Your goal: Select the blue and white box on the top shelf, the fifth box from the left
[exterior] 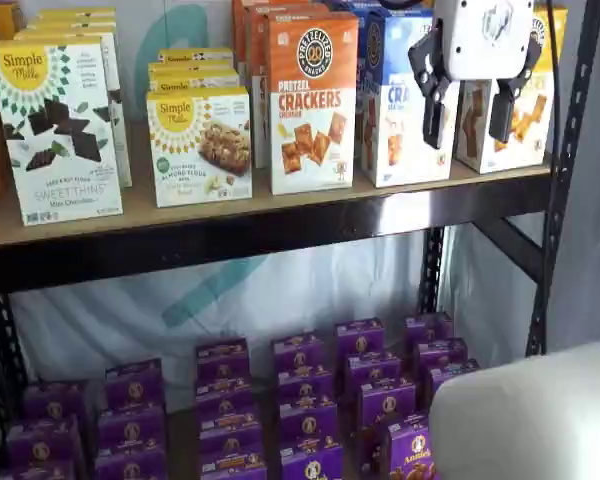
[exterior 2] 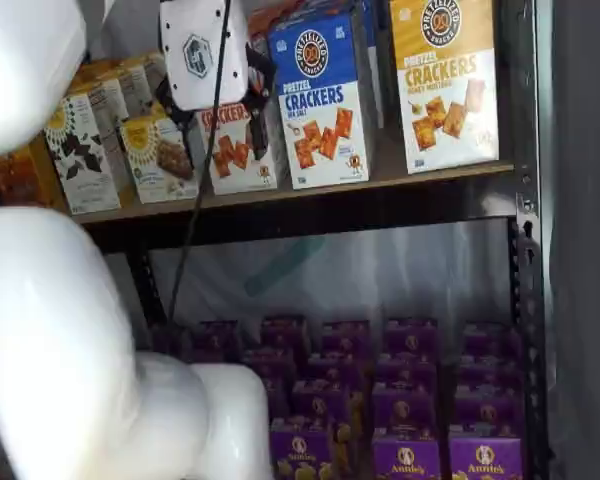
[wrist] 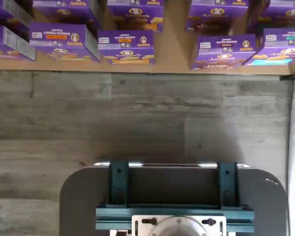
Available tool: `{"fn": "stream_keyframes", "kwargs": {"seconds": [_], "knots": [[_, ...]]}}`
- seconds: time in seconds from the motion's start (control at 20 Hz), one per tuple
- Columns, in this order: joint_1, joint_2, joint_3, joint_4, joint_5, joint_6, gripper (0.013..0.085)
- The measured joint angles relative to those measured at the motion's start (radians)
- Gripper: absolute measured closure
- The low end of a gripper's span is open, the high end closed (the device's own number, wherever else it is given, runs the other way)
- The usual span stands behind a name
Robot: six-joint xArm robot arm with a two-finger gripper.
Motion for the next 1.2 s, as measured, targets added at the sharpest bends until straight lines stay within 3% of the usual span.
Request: {"fn": "stream_keyframes", "kwargs": {"seconds": [0.1,0.25,0.7,1.2], "knots": [[-0.037,0.014,-0.011,0.040,0.025,-0.016,0.0130],[-0.047,0.017,-0.015,0.054,0.031,-0.022,0.0130],[-0.018,0.017,-0.007,0.006,-0.043,-0.016,0.0130],[-0.068,0.121,-0.108,-0.015,-0.172,-0.073,0.0130]]}}
